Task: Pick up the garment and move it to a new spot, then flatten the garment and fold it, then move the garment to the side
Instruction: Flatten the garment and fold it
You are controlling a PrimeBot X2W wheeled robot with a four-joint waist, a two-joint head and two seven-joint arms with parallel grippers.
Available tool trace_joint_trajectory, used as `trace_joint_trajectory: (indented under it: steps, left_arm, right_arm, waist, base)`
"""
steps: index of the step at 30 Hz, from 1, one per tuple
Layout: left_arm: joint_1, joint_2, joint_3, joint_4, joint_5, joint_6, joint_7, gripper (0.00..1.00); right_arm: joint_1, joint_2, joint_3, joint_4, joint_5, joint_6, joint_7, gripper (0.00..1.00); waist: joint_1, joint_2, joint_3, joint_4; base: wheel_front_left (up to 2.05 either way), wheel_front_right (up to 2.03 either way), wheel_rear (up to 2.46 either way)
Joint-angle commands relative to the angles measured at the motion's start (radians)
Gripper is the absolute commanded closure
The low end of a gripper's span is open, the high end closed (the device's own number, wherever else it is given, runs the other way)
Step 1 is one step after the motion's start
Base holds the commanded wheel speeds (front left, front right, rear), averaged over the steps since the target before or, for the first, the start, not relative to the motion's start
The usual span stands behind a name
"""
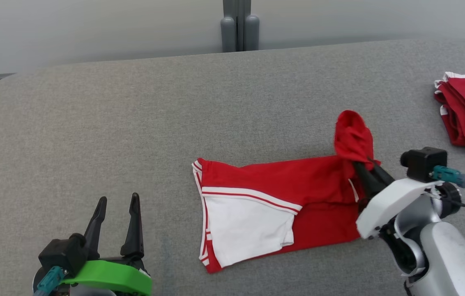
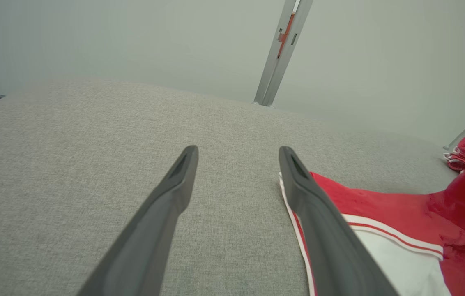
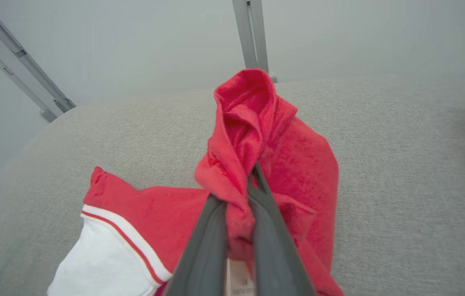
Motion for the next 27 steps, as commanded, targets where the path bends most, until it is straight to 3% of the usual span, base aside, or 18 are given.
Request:
trace_joint_trajectory:
  steps: [1, 6, 12, 26, 27]
  left_arm:
    - [-0.016, -0.001, 0.001, 0.001, 0.003, -0.003, -0.004, 0.0]
    - [-0.021, -0.001, -0.002, 0.005, 0.002, -0.007, -0.005, 0.0]
    - [-0.028, -0.008, -0.016, 0.012, 0.004, -0.012, -0.001, 0.0]
    - [-0.025, -0.015, -0.029, 0.026, 0.004, -0.011, -0.006, 0.0]
    - [-0.024, -0.015, -0.03, 0.027, 0.003, -0.012, -0.005, 0.0]
  right_arm:
    - [0.013, 0.019, 0.026, -0.015, 0.007, -0.001, 0.005, 1.0]
    - [0.001, 0.085, 0.134, -0.001, 0.042, -0.001, 0.001, 1.0]
    - [-0.051, 0.13, 0.24, 0.098, 0.072, -0.001, -0.031, 1.0]
    - [-0.154, 0.154, 0.407, 0.375, 0.167, -0.001, -0.122, 1.0]
    - [-0.159, 0.154, 0.431, 0.387, 0.184, -0.001, -0.13, 0.92]
  waist:
    - [0.0, 0.0, -0.009, 0.027]
    - [0.0, 0.0, -0.009, 0.063]
    - [0.0, 0.0, -0.006, 0.107]
    - [0.0, 0.0, -0.01, 0.144]
    - [0.0, 0.0, -0.011, 0.144]
  base:
    - [0.0, 0.0, 0.0]
    - [0.0, 0.0, 0.0]
    - [0.0, 0.0, 0.0]
    - [0.0, 0.0, 0.0]
    - [0.0, 0.0, 0.0]
